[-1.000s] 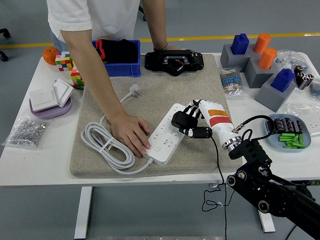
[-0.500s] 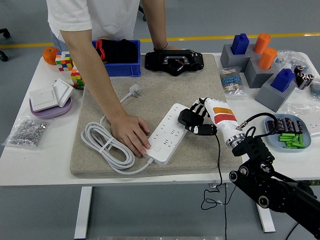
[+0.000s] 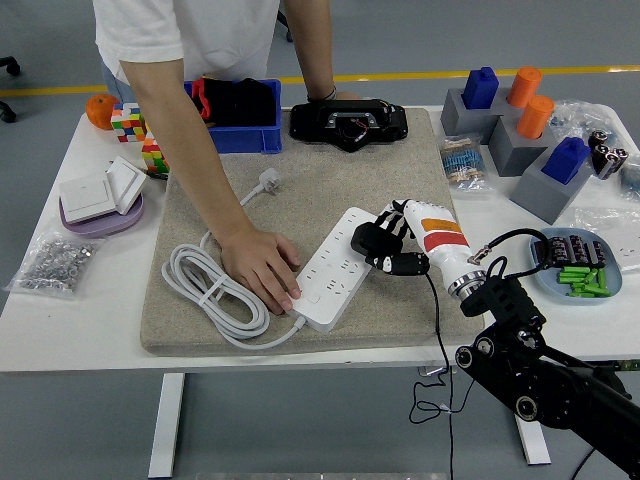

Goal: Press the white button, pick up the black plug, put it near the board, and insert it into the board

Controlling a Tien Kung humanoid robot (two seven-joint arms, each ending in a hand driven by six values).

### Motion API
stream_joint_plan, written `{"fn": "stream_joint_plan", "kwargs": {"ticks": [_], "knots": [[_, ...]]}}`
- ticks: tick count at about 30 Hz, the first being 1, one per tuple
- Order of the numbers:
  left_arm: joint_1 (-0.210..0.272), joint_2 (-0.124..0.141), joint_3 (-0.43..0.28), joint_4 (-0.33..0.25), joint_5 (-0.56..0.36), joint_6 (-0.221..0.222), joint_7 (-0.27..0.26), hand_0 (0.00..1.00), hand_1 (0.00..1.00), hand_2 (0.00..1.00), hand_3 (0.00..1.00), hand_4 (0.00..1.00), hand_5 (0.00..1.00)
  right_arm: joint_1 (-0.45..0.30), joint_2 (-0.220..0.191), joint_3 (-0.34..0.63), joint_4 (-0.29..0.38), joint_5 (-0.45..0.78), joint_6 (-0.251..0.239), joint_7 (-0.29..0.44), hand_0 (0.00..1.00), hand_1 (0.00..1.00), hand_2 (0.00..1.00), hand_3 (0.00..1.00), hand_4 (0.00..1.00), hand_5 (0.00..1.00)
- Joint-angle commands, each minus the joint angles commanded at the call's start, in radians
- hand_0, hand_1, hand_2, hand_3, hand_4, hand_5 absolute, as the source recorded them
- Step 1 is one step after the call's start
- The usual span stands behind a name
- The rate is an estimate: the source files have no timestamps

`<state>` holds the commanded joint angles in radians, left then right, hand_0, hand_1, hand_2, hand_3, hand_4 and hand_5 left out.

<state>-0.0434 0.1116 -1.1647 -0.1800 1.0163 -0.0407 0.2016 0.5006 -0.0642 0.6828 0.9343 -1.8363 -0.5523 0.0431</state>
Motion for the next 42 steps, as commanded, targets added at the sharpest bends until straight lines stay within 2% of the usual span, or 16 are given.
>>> {"fn": "stream_joint_plan", "kwargs": {"ticks": [22, 42], "knots": [[0.002, -0.002, -0.010, 0.000, 0.006, 0.001, 0.001, 0.707, 0.666, 0.586, 0.679, 0.665, 0.258, -0.004, -0.003, -0.008, 0.021, -0.001, 0.007, -0.022, 0.350, 0.349, 0.370, 0.474, 0.894, 0.002], [0.006, 0.002, -0.003, 0.000, 0.004, 0.001, 0.002, 0.706, 0.666, 0.586, 0.679, 0.665, 0.259, -0.002, 0.001, -0.020, 0.010, 0.003, 0.012, -0.035, 0.367, 0.368, 0.385, 0.483, 0.898, 0.002]]}}
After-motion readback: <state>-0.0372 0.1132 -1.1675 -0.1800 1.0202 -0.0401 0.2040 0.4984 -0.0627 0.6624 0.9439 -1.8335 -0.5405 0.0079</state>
